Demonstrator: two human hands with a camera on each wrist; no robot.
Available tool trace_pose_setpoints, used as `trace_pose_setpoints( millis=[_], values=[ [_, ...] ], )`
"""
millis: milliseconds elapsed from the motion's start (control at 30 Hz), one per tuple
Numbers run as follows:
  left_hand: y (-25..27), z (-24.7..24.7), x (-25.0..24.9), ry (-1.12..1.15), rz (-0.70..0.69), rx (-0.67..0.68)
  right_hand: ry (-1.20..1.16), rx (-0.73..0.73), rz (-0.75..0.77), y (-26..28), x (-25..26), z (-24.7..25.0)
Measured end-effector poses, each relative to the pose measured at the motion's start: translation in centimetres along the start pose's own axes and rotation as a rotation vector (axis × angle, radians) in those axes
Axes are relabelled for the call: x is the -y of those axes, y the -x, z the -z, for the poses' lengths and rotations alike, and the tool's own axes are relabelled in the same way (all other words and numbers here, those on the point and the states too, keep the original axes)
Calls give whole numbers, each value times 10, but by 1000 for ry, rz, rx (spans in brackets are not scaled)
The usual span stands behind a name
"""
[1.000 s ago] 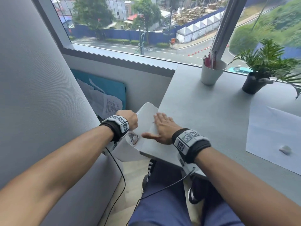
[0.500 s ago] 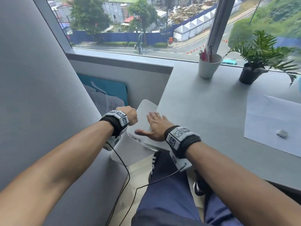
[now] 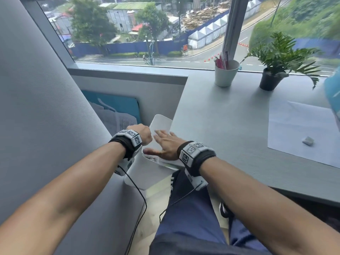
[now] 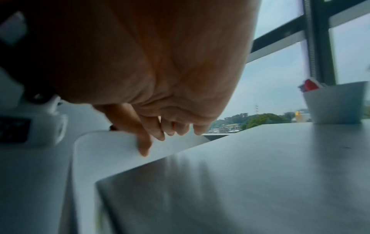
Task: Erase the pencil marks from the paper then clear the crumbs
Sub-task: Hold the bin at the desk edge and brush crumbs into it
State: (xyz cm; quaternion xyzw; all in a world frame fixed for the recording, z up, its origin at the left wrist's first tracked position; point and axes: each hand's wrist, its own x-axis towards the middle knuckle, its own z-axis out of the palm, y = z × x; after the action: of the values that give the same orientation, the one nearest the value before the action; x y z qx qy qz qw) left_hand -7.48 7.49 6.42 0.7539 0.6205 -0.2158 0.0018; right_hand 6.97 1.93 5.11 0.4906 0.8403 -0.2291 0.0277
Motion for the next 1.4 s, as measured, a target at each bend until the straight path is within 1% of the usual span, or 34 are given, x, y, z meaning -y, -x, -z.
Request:
trace_pose_setpoints(
  millis=[33, 67, 100, 133, 167, 200, 233, 267, 300, 367, 400, 433, 467, 533, 600, 633, 700, 733, 767, 800, 833, 867, 933, 1000, 1033, 1067, 1133, 1200, 1233, 1333, 1400],
  values=[
    [0, -1, 0, -1, -2, 2, 5, -51, -71, 7, -12, 5],
    [1, -3, 1, 1, -4, 7, 36, -105, -174, 15, -28, 10],
    [1, -4, 2, 6, -7, 8, 70, -141, -313, 26, -46, 17],
    [2, -4, 3, 10, -10, 7, 83, -144, -481, 37, -64, 23],
    [4, -5, 4, 10, -13, 9, 61, -115, -650, 49, -79, 26],
    [6, -6, 4, 11, -13, 15, 11, -57, -788, 59, -88, 26],
    [8, -8, 4, 15, -13, 21, -42, 8, -869, 66, -88, 21],
    [9, -9, 4, 20, -13, 22, -62, 39, -875, 67, -81, 13],
    [11, -11, 3, 26, -12, 19, -47, 37, -803, 62, -68, 0],
    [13, -13, 3, 28, -12, 19, -9, 0, -504, 41, -26, -22],
    [14, -14, 3, 30, -9, 26, -21, 17, -350, 29, -1, -30],
    [16, -15, 4, 33, -4, 33, -37, 49, -230, 20, 23, -34],
    [17, -15, 6, 35, 1, 33, -49, 70, -150, 14, 42, -33],
    [20, -15, 9, 35, 9, 32, -86, 70, -76, 11, 49, -25],
    [22, -15, 12, 42, 15, 36, -73, 22, -96, 19, 25, -13],
    [22, -16, 13, 45, 18, 42, -52, -20, -156, 24, 5, -6],
    [24, -18, 14, 50, 19, 55, -20, -86, -379, 32, -37, 7],
    [25, -20, 14, 51, 19, 61, -18, -84, -505, 34, -53, 11],
    [25, -21, 13, 52, 18, 63, -24, -56, -598, 36, -61, 11],
    [25, -23, 12, 53, 14, 61, -23, -20, -636, 35, -61, 8],
    [24, -24, 12, 52, 9, 55, 4, 4, -603, 32, -53, 2],
    [23, -24, 11, 49, 6, 49, 52, 21, -511, 28, -38, -6],
    [20, -25, 12, 46, 3, 50, 125, 87, -250, 18, -1, -20],
    [18, -26, 12, 51, 8, 50, 174, 199, -28, 9, 31, -27],
    [16, -25, 12, 54, 12, 46, 188, 220, 43, 6, 40, -26],
    [15, -25, 13, 56, 15, 41, 178, 206, 79, 5, 42, -25],
    [11, -26, 15, 61, 22, 30, 110, 119, 48, 8, 33, -17],
    [7, -29, 20, 65, 30, 29, 71, 50, -47, 16, 8, -4],
    [5, -31, 22, 70, 36, 35, 72, 38, -102, 21, -8, 5],
    [-2, -40, 26, 96, 57, 56, 83, 92, -283, 47, -61, 31],
    [-10, -50, 29, 125, 71, 67, 86, 178, -397, 66, -92, 38]
  ],
)
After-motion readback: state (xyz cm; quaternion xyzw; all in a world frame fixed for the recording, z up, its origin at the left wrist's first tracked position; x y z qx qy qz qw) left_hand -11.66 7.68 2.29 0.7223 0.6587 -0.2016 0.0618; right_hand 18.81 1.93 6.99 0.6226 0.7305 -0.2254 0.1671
